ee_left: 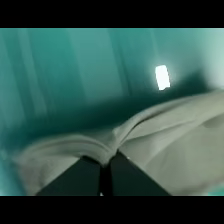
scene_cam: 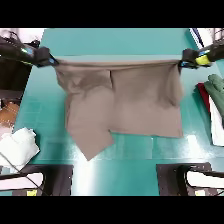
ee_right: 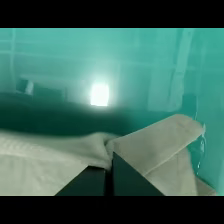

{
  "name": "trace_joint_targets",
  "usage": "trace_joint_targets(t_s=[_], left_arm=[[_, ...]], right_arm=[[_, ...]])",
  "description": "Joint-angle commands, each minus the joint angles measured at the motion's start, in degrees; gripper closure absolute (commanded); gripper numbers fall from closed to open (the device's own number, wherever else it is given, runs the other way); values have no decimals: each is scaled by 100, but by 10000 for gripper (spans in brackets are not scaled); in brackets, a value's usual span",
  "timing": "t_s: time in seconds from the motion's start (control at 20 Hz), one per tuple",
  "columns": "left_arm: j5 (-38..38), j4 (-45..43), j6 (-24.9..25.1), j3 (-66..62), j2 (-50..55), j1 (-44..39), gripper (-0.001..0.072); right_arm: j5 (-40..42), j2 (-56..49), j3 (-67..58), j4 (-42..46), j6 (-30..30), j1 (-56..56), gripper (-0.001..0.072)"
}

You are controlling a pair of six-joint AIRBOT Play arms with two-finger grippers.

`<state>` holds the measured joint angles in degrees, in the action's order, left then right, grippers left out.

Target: Fold the shirts.

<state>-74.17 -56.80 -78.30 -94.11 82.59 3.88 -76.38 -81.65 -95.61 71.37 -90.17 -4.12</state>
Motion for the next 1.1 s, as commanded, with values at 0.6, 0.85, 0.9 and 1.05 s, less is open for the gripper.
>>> trace_joint_targets(t_s=[0.6, 0.85, 0.9, 1.05], left_arm=[[-70, 240, 546, 2428, -308, 782, 217], [1084, 946, 997, 4607, -643, 780, 217], [1314, 1064, 1014, 4787, -640, 776, 217], [1670, 1141, 1027, 4911, -640, 750, 219]], right_arm=[[-713, -490, -1178, -138, 330, -352, 426], [-813, -492, -1182, -136, 330, -15, 426], [-813, -492, -1182, -136, 330, 44, 426], [-811, -492, -1182, -133, 330, 214, 426]])
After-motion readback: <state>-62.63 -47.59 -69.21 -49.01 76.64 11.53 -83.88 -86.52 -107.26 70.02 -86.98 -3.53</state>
